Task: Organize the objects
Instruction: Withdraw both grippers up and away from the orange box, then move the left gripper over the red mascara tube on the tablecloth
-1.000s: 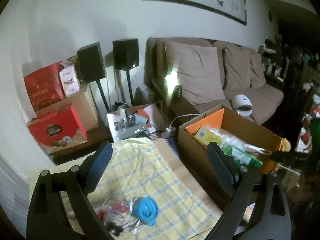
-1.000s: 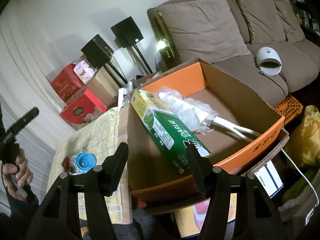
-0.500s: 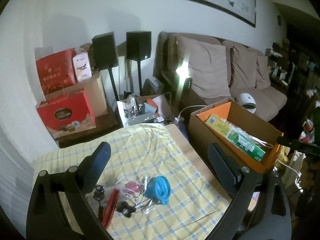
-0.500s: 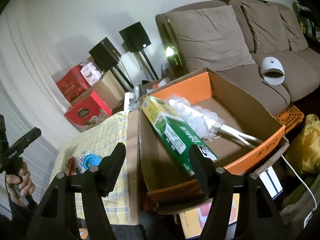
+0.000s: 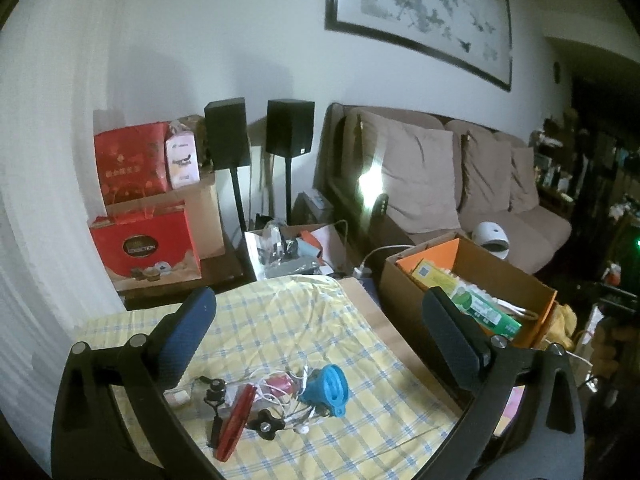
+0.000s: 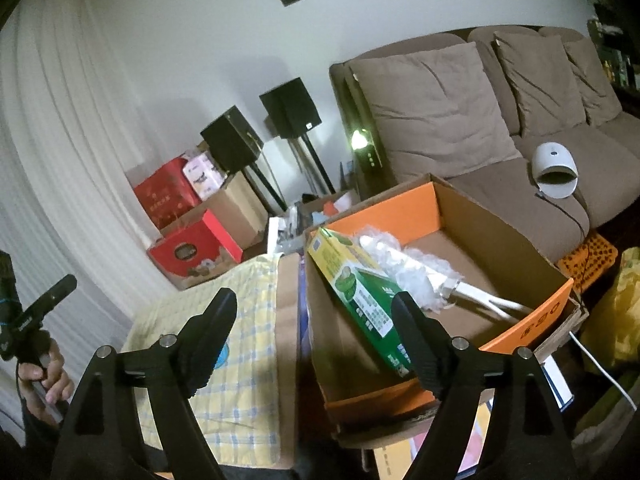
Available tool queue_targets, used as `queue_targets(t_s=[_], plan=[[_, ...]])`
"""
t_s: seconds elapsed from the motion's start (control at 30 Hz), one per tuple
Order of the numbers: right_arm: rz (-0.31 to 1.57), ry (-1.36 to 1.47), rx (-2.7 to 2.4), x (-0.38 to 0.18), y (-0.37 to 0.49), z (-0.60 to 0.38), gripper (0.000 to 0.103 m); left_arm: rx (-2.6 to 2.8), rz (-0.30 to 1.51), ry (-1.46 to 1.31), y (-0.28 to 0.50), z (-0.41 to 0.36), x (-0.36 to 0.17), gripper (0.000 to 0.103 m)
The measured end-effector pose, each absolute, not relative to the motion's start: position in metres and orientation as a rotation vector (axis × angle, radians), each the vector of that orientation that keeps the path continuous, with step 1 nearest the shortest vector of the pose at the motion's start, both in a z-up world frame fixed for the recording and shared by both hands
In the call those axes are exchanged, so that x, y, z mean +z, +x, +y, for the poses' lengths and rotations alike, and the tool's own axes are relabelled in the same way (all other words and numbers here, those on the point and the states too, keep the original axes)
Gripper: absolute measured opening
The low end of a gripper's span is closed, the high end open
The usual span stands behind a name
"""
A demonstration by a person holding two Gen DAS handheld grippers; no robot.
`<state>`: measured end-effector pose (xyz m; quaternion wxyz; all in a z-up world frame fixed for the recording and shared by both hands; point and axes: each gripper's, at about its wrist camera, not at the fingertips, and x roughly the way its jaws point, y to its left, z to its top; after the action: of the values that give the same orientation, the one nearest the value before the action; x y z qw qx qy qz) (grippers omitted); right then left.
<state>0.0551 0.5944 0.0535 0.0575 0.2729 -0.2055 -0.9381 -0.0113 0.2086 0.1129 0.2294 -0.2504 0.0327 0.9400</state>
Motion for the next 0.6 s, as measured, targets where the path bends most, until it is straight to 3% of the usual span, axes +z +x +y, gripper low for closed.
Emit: queue_targets(t_s=[0.1, 0.6], plan=[[-0.616, 0.816, -2.857, 0.056, 0.057, 0.594, 0.087, 2.594, 0.073, -0.670, -0.008, 0.205, 0.114, 0.103], [-0.550, 0.792, -2.874, 0.064, 0.060, 0.582, 0.088, 2.542, 0.113, -0.644, 0.008, 0.206, 0.115, 0.103]])
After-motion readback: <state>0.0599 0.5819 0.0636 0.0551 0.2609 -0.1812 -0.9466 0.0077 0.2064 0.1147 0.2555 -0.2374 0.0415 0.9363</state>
